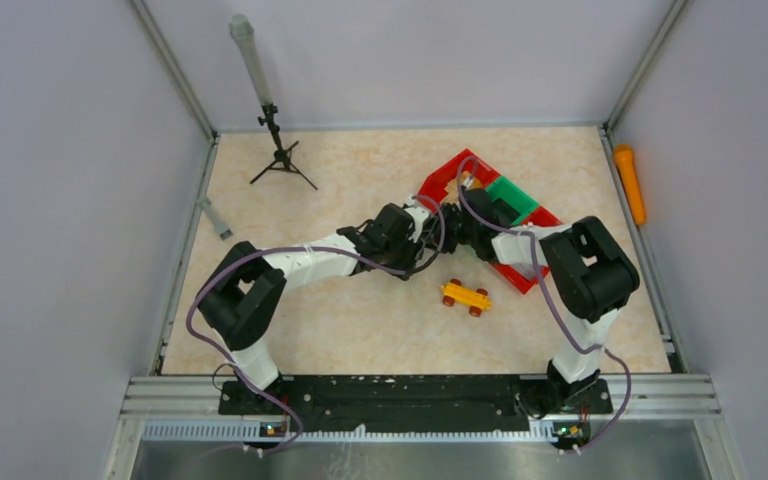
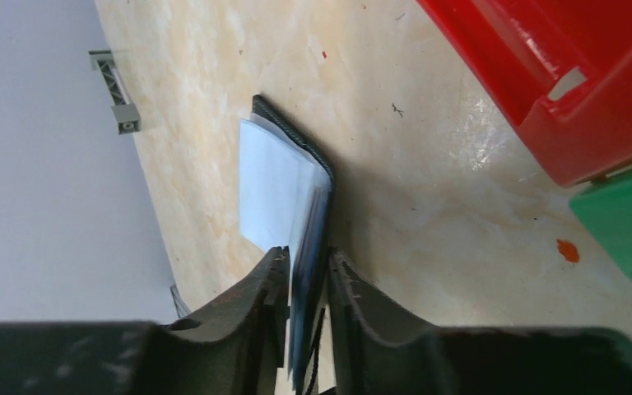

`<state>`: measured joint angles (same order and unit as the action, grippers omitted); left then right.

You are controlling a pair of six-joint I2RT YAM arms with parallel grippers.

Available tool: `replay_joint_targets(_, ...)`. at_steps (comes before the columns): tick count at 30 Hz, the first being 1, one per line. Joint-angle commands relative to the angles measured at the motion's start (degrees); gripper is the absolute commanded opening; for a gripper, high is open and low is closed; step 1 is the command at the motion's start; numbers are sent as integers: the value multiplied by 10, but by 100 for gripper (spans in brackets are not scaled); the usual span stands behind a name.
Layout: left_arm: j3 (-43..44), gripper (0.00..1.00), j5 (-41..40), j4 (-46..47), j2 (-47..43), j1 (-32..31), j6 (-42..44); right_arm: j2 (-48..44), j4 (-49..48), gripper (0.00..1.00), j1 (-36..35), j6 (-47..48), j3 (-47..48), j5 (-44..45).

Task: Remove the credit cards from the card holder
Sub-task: Remove the credit card from the card holder.

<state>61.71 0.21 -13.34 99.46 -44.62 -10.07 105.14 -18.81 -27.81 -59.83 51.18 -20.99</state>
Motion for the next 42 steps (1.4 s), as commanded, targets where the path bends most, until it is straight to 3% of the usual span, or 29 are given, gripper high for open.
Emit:
replay_joint_targets(1, -6, 53, 25, 26, -39, 2, -6, 2, 32, 19, -7, 15, 14, -20)
replay_joint_targets(4, -15, 57, 51, 37, -52, 12, -15, 4, 33, 9, -7, 23, 18, -20)
replay_joint_targets(10, -82, 69, 142, 108, -120, 67, -58, -9, 51, 1, -7, 80, 27, 5)
replay_joint_targets(13, -122, 71, 214, 167, -150, 122, -104, -14, 41, 0, -7, 115, 26, -4)
replay_joint_targets(20, -179, 59, 303, 262, -164, 208, -184, -43, -74, 0, -6, 199, -40, -65)
replay_joint_targets(24, -179, 47, 332, 281, -152, 220, -201, -61, -182, 0, -1, 190, -82, -144)
replay_joint_targets(27, -180, 46, 331, 280, -153, 224, -201, -72, -282, 0, 2, 165, -112, -185)
replay_joint_targets(28, -181, 50, 324, 277, -155, 226, -199, -75, -315, 0, 2, 160, -121, -194)
replay_joint_targets(30, -184, 71, 304, 268, -163, 227, -197, -84, -339, 0, 3, 158, -132, -203)
replay_joint_targets(33, -191, 87, 269, 257, -183, 229, -187, -95, -353, 0, 5, 161, -140, -213)
replay_joint_targets(37, -201, 98, 219, 238, -209, 233, -177, -110, -375, 0, 16, 155, -153, -228)
replay_joint_targets(42, -212, 99, 209, 238, -230, 244, -177, -125, -401, 0, 43, 130, -167, -241)
